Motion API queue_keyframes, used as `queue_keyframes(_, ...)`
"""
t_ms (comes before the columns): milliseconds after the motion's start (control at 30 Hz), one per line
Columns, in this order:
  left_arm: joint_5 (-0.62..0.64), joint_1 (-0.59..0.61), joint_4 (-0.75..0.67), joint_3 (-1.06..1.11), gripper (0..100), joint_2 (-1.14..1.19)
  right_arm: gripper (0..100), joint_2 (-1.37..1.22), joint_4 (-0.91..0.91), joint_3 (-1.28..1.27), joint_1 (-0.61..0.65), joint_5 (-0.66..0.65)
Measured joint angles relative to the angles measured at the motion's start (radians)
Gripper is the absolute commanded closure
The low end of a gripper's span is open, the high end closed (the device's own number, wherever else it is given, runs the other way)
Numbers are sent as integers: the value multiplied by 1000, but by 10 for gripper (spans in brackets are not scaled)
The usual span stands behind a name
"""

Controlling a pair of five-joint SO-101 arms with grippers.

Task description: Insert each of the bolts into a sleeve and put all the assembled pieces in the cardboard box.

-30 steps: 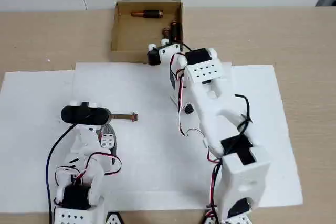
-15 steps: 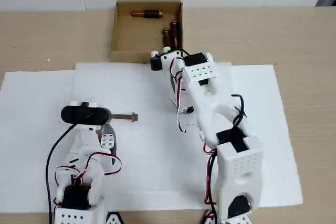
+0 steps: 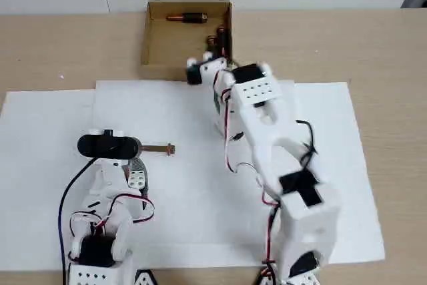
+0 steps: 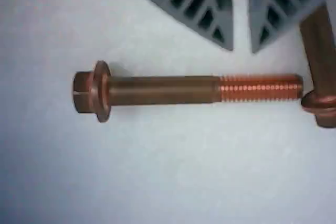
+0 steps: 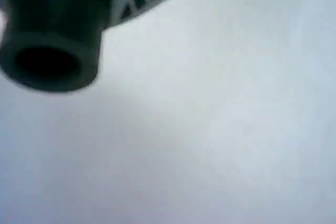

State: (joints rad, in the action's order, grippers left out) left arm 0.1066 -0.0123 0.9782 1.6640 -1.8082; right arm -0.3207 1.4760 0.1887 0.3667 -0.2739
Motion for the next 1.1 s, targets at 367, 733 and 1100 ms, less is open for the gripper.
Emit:
queue_keyframes(367, 0, 0, 0, 0, 994, 0, 995, 336, 213, -25, -2, 3)
queue_keyframes(733, -2, 0, 11, -94, 993, 2, 995, 790, 224, -267, -130, 173)
queue_keyframes(1100, -78, 0, 114, -359, 994, 164, 995, 1188, 227, -588, -302, 183)
